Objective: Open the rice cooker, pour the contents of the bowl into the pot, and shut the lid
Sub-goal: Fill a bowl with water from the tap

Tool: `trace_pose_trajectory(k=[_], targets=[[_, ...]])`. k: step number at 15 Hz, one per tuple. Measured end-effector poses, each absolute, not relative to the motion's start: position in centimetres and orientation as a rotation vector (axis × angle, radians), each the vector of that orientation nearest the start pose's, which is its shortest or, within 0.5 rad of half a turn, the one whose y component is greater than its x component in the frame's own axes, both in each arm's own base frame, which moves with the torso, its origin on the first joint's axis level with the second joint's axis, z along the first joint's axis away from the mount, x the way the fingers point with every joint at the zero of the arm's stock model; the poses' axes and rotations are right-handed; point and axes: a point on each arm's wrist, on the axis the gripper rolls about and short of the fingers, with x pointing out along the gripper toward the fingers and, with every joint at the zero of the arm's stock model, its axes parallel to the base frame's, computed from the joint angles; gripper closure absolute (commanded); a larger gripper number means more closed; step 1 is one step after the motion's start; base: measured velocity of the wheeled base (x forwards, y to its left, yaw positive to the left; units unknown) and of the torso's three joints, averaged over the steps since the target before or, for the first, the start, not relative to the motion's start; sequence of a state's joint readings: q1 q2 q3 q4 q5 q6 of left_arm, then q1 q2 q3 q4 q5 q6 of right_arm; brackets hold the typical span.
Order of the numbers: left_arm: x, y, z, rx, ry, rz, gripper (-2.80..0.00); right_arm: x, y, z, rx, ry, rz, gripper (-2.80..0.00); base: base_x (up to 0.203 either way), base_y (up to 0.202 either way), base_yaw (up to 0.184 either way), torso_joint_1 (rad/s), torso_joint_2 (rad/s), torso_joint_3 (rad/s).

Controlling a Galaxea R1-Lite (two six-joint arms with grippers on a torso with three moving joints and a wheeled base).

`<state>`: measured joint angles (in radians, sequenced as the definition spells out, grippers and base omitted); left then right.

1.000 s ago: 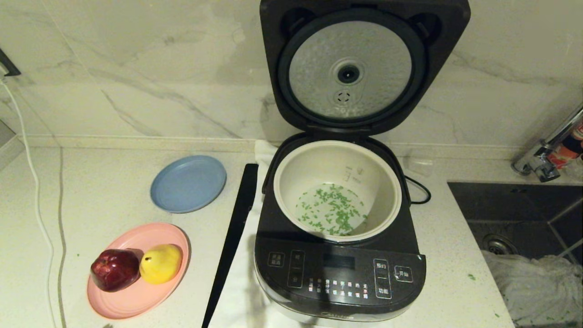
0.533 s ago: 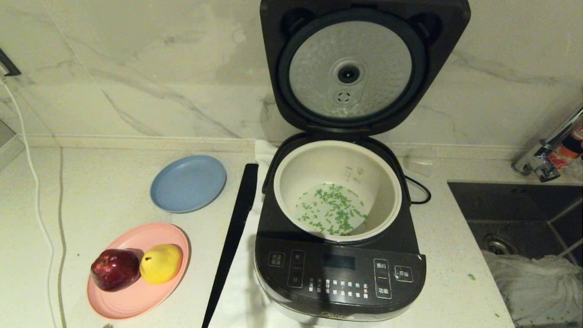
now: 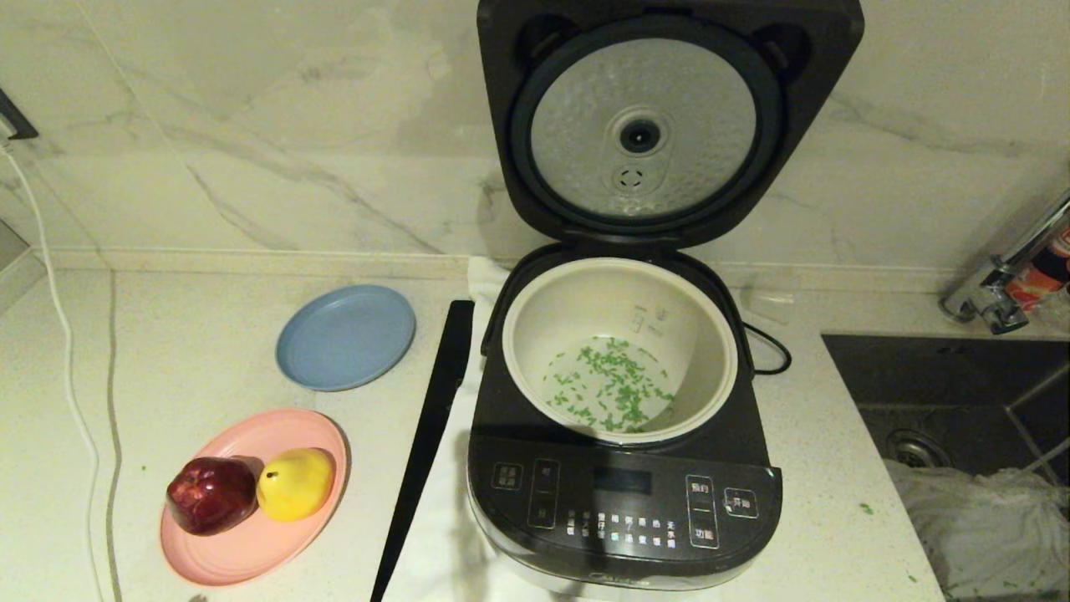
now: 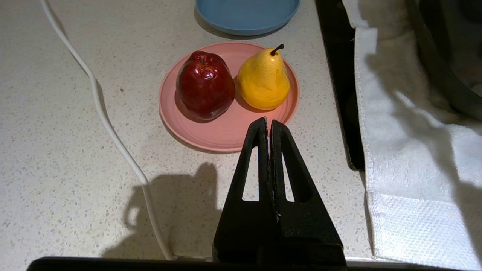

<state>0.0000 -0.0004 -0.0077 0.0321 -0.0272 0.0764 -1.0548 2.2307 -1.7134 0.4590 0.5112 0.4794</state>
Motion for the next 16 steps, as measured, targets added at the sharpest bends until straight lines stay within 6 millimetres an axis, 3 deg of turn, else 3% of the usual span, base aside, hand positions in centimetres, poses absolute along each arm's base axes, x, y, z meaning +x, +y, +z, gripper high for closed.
trace_pose_trajectory(k=[9, 16], targets=[[-2.3, -0.1, 7.4, 0.076, 0.023, -0.028, 0.0, 25.3, -37.5, 12.8, 1.138, 0.566, -0.672, 0.0, 0.0, 0.0, 0.0, 0.0, 0.0, 0.0], [-2.3, -0.1, 7.4, 0.076, 0.023, -0.028, 0.0, 25.3, -37.0, 12.8, 1.151, 0.595, -0.674, 0.0, 0.0, 0.0, 0.0, 0.0, 0.0, 0.0]])
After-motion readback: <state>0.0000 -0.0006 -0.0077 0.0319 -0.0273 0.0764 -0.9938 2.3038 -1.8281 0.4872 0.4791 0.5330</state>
